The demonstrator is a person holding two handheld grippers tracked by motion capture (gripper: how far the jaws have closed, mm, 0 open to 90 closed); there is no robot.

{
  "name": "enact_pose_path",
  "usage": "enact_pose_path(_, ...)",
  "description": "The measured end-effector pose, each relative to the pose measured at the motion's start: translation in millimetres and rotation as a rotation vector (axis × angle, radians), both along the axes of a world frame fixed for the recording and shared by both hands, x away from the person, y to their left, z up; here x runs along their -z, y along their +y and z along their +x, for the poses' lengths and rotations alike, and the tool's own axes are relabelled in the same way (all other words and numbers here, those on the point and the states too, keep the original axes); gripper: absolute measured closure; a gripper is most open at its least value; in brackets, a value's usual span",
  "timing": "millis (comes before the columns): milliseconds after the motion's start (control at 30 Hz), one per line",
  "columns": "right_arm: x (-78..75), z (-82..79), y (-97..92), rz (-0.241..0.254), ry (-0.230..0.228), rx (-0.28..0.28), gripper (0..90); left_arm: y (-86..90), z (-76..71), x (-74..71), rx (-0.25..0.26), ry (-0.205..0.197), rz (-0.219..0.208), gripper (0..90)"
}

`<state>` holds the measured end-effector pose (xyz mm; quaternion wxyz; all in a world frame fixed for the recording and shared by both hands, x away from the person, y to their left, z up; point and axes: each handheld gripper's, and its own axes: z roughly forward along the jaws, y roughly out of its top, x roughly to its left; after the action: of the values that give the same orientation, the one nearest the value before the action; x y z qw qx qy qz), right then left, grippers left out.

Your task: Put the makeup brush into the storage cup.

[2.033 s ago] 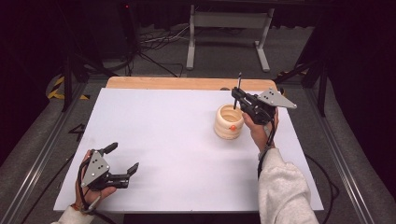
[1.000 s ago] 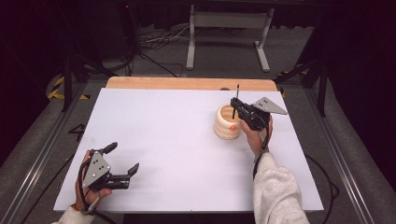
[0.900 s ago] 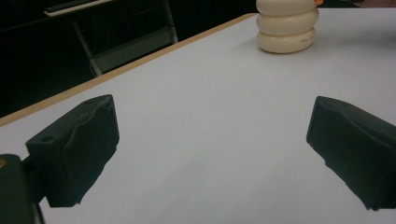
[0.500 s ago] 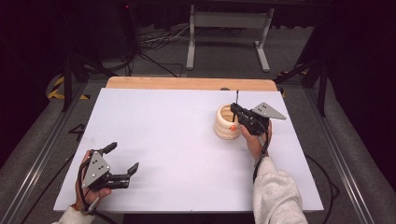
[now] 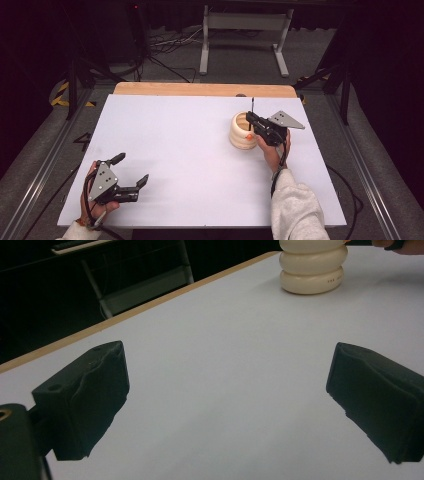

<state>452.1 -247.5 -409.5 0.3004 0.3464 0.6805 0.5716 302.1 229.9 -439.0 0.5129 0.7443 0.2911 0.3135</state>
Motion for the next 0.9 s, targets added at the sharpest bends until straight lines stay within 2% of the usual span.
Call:
enact_pose_path(300, -0.6, 0.0, -0.9, 0.000, 0.000, -0.001, 79.5, -0.1, 0.0, 0.0, -0.002, 0.003, 0.011, 4.4)
enact_pose_path(633, -3.0, -0.6, -2.6, 0.009, -0.002, 0.007, 47.9, -0.3, 0.2, -0.3, 0.005, 0.008, 0.009, 4.2)
enact_pose_path(867, -7.8, -3.3, -4.5, -0.011, -0.022, 0.032, 31.0, -0.7, -0.2, -0.6, 0.001, 0.003, 0.012, 4.2)
enact_pose_path(900, -7.8, -3.3, -4.5, -0.011, -0.022, 0.032, 31.0, -0.7, -0.2, -0.6, 0.001, 0.003, 0.012, 4.2)
